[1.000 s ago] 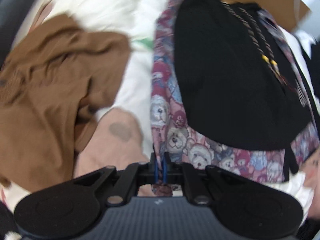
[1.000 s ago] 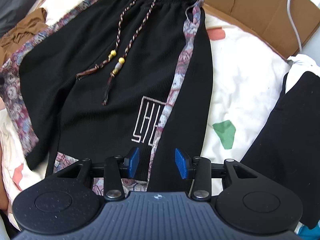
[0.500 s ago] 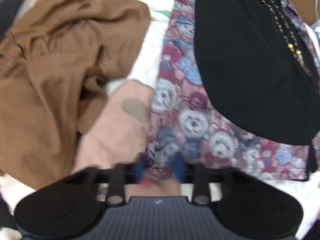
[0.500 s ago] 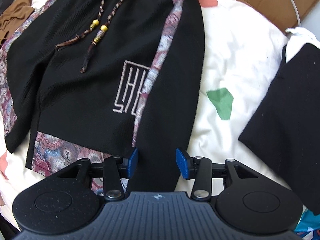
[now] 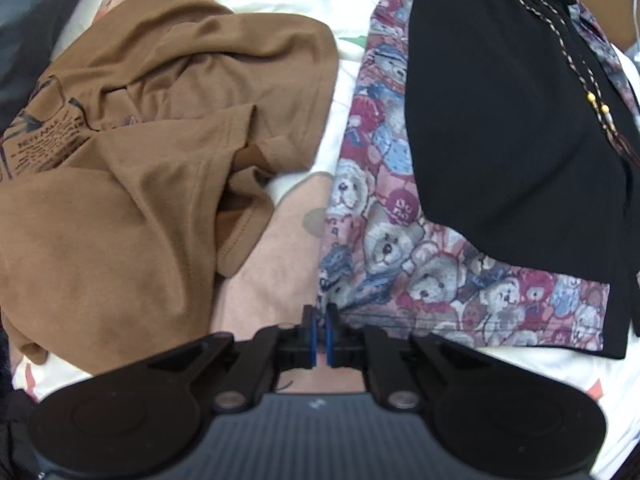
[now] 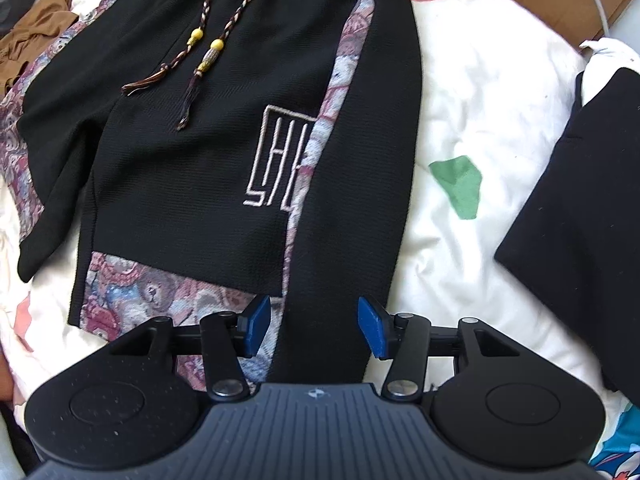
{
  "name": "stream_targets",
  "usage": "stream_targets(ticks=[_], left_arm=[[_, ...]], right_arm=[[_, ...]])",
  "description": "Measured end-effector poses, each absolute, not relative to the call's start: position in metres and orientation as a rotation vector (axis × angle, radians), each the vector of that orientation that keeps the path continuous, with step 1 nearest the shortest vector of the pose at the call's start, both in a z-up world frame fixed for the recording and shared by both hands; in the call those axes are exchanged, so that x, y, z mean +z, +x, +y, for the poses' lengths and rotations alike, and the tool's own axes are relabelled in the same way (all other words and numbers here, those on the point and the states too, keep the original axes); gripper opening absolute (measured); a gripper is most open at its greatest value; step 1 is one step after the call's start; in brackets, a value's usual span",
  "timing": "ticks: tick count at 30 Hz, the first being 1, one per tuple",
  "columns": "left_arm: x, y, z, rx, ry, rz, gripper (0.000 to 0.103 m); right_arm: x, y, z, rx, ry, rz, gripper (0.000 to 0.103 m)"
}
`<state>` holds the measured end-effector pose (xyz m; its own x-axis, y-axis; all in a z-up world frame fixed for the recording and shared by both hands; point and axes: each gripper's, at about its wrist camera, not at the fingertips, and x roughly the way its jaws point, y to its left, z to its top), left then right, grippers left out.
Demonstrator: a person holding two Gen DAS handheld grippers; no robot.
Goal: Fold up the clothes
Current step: 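Grasp the bear-print leg hem with the left gripper and tug it straight, then open the left gripper and move it back over the shorts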
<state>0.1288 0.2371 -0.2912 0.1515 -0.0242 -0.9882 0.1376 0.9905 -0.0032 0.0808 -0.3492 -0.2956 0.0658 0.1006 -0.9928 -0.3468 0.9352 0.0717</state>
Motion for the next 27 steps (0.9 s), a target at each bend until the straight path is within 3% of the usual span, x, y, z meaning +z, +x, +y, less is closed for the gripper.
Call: stream_targets(ticks=[2, 4, 7, 16, 17, 19, 22, 27], left_arm=[[-0.289, 0.132, 0.235, -0.100, 0.057, 1.396, 0.018], [-0.285, 0.136, 0.233, -0.086, 0.028, 1.371, 0.038], [-0.275, 0.144, 0.227, -0.068, 0.034, 1.318, 0.049], [-0.258, 0.157, 0.190, -0.106, 0.003, 1.200, 0.057], [-0.257, 0.157, 0.183, -0.115, 0.007, 1.198, 0.057], [-0.260, 0.163, 0.176, -0.129, 0.014, 1.198, 0.057], [-0.260, 0.169, 0.157, -0.167, 0.036, 1.201, 0.057], [-0.260, 0.178, 0.131, -0.207, 0.050, 1.196, 0.057]], right_arm=[[-0.299, 0.078, -0.348, 0.344, -0.209, 1.490, 0.054], [-0.302, 0.077, -0.347, 0.350, -0.214, 1.504, 0.054], [-0.308, 0.074, -0.345, 0.358, -0.227, 1.524, 0.053], [-0.325, 0.065, -0.345, 0.367, -0.285, 1.583, 0.052], [-0.325, 0.063, -0.346, 0.370, -0.302, 1.579, 0.050], [-0.322, 0.061, -0.352, 0.364, -0.315, 1.549, 0.033], [-0.317, 0.059, -0.366, 0.360, -0.306, 1.521, 0.020], [-0.312, 0.058, -0.398, 0.316, -0.266, 1.509, 0.015]])
